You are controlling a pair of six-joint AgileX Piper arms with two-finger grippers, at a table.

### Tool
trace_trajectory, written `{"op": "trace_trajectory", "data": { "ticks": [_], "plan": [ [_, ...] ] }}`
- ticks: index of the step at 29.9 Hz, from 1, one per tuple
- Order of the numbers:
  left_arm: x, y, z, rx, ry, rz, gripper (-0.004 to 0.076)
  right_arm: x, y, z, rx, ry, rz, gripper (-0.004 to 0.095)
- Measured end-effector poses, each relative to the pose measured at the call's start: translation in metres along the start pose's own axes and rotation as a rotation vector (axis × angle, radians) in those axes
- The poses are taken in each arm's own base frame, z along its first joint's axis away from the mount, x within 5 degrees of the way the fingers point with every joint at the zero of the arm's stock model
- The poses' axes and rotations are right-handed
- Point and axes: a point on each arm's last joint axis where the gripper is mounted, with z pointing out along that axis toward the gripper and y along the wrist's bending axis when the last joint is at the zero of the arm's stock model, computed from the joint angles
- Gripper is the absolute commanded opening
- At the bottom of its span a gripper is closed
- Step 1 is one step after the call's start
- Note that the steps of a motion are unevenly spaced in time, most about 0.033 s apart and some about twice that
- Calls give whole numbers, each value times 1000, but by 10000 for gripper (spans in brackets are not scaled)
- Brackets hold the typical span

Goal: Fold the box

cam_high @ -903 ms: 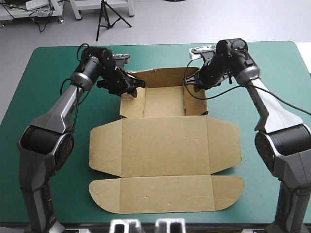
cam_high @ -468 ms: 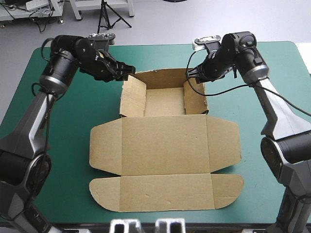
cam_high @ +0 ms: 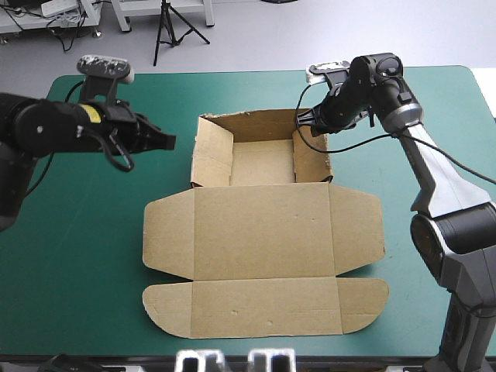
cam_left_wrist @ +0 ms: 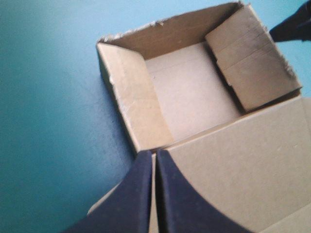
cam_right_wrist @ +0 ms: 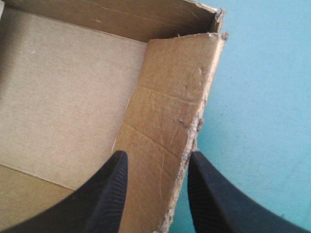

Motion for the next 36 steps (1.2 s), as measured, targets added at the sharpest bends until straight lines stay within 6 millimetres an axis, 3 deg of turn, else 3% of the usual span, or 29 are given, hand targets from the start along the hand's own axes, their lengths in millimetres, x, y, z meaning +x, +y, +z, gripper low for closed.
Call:
{"op": "trace_trajectory", "data": {
  "ticks": [6, 12, 18, 24, 32, 36],
  "plan": [
    [57, 7, -22, -68, 38, 24, -8, 1, -3, 27, 5, 56, 7, 378],
    [101, 11, -43, -116, 20, 34, -8, 2, -10, 37, 13, 76, 23, 378],
    [122, 11, -62, -120, -32, 29, -8, 2, -16, 40, 4, 81, 44, 326],
    [140, 9, -70, -103, -54, 10, -8, 5, -15, 68, -43, 136, 71, -21],
    [170, 12, -67, -110, -37, 9, -8, 4, -20, 70, -52, 130, 78, -13],
    [178, 14, -66, -121, -34, 12, -8, 3, -50, 45, -9, 89, 109, -13]
  ]
}}
